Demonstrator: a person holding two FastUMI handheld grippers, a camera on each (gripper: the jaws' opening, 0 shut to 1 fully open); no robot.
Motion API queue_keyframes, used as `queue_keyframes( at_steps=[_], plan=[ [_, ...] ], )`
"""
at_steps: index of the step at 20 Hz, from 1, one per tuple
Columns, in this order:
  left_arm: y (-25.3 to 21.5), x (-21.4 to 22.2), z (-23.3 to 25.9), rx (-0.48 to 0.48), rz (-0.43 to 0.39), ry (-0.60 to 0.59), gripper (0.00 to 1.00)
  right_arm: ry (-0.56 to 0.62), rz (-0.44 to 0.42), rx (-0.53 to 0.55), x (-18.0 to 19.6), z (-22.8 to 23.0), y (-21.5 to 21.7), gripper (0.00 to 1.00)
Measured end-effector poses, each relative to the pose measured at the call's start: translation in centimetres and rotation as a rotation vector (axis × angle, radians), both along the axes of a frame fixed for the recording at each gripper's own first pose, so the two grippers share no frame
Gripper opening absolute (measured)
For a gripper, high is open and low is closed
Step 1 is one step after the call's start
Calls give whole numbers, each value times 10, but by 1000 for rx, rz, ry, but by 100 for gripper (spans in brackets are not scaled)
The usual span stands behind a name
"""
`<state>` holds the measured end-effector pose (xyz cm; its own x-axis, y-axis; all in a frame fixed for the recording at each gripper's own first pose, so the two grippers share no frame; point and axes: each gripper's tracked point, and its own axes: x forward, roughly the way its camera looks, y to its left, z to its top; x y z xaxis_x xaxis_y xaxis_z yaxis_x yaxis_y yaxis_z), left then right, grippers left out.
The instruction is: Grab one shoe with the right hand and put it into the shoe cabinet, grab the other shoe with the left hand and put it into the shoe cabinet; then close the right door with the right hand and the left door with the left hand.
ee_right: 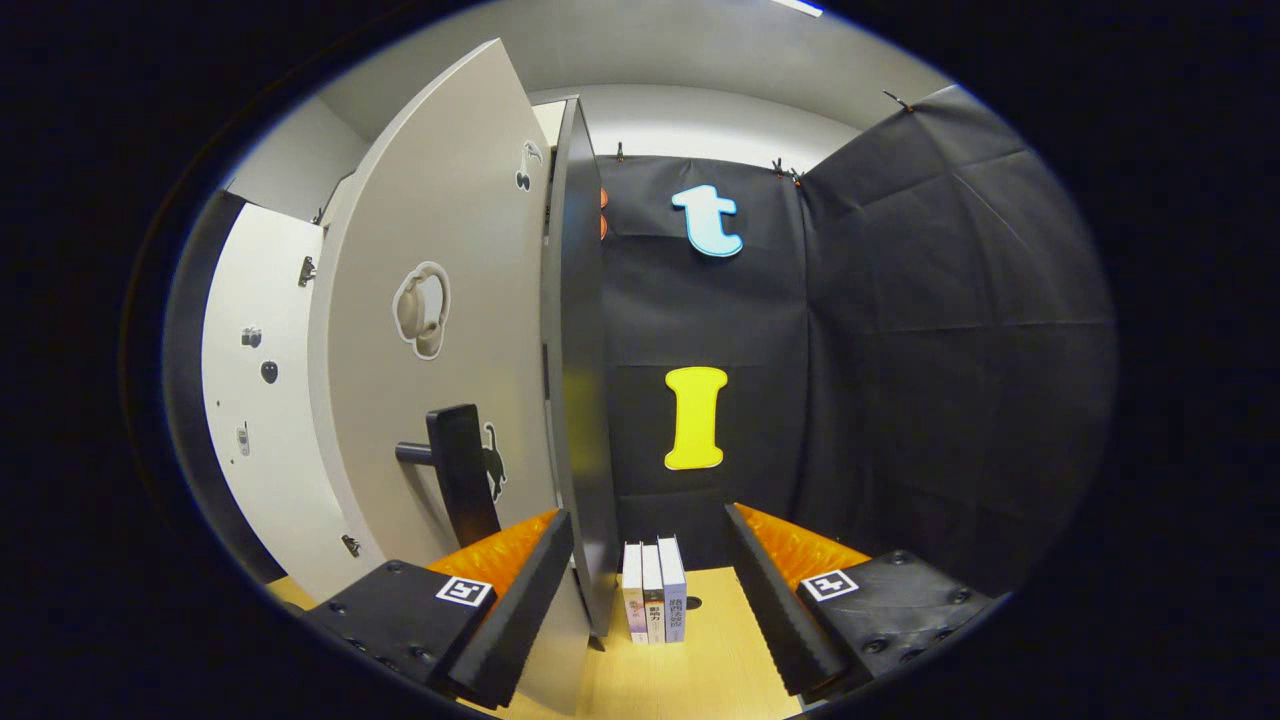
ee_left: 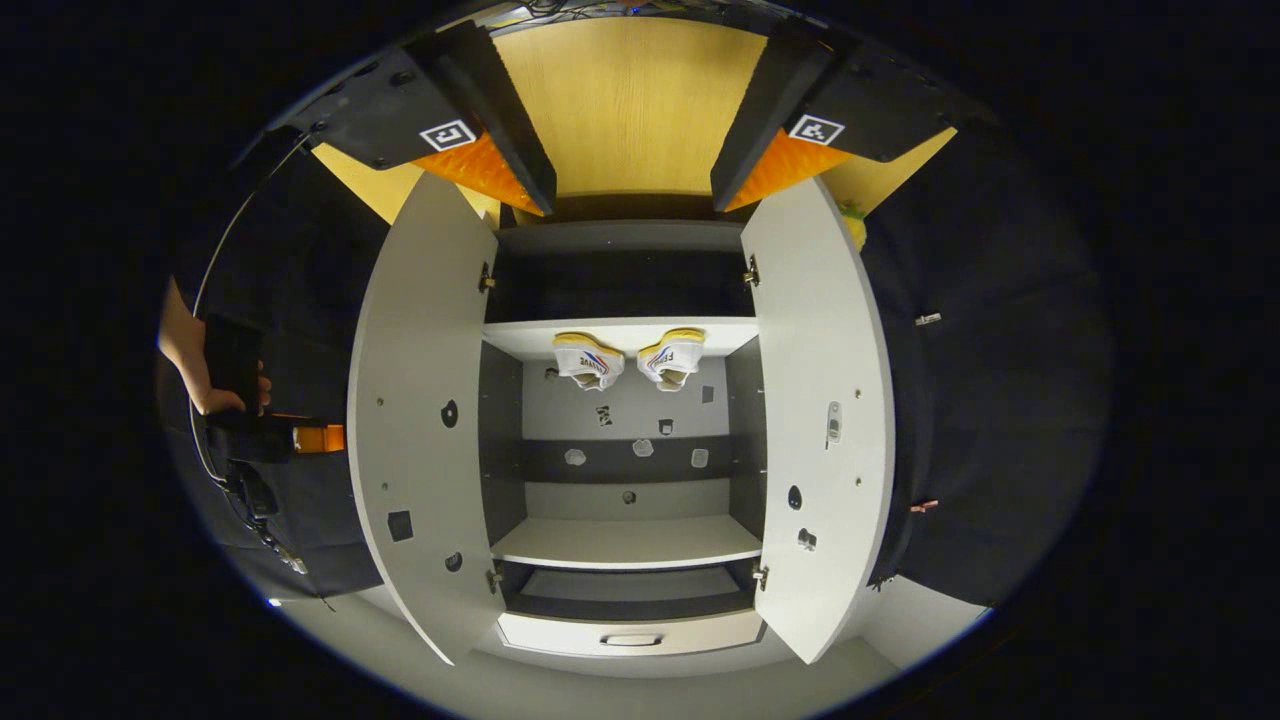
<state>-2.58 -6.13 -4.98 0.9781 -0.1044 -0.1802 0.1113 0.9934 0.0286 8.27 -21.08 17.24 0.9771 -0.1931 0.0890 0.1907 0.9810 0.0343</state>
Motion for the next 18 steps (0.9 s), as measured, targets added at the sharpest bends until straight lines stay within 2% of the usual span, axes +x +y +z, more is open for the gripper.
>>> queue_keyframes(
  at_steps=[3,8,12,15,18],
  plan=[
    [18,-3,0,-22,12,1,97,4,6,-19,-3,0,19,97],
    [56,3,3,-7,21,-10,97,19,58,-10,2,-7,79,98],
    [96,3,3,13,50,-11,97,10,80,-29,25,-9,129,98],
    [132,3,-1,13,93,-1,97,6,133,-31,49,-11,176,98],
    [171,3,-1,-8,143,-3,97,-31,124,-68,62,-5,204,98]
  ],
)
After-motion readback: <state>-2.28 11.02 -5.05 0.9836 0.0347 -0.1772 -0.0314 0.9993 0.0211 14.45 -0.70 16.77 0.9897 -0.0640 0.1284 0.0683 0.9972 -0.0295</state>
